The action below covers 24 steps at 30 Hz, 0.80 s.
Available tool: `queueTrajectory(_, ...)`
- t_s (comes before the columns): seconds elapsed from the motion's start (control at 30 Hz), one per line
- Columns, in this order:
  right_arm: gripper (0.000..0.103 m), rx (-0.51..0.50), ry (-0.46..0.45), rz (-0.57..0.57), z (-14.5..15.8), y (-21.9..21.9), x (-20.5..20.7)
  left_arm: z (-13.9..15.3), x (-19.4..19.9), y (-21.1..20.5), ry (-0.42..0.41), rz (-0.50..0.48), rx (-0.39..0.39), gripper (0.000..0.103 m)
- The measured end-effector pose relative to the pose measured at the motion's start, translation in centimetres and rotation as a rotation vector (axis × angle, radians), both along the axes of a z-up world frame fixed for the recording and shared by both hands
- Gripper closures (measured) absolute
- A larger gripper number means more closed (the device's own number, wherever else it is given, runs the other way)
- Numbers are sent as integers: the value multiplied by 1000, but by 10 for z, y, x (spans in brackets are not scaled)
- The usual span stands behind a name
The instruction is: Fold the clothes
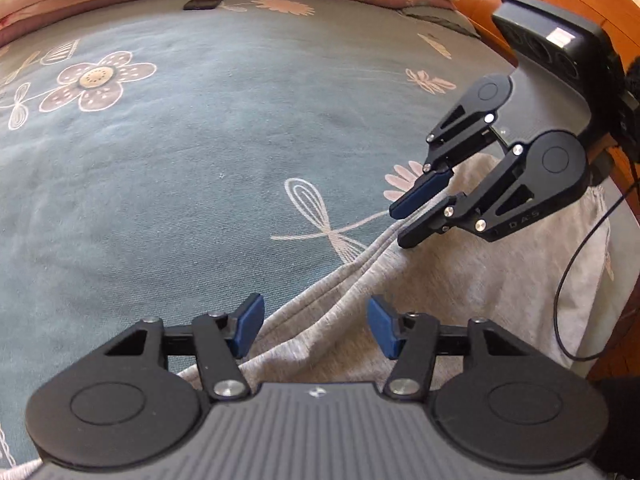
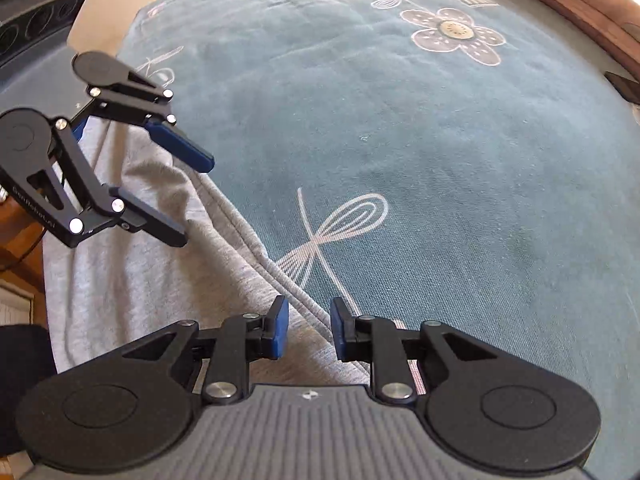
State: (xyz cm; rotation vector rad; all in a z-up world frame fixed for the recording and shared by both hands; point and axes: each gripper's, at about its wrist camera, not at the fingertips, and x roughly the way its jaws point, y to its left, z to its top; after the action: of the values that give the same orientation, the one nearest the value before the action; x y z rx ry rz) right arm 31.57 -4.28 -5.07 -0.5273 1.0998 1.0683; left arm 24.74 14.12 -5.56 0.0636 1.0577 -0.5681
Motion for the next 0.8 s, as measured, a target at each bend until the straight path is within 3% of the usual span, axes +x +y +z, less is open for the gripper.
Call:
queueTrajectory(0.17,79,-42,26,122,-13,8,4,-10,9,-8,28,-102,50,63)
queueTrajectory(0.4,79,-111,-94,311,-16,18,-18,-14,3,-26,-8,-287,192,71)
queueTrajectory(0.5,81,-134,-187,408,-15,21,-34,-4,1,-35,-63,-353,233,71)
queueTrajectory(0.57,84,-144,-256,461,-15,21,-48,3,0,-39,-87,-385,209,71)
queueTrajectory(0.8,94,-187,-541,628,-32,14,-105,-4,-1,-53,-61,-413,142,71)
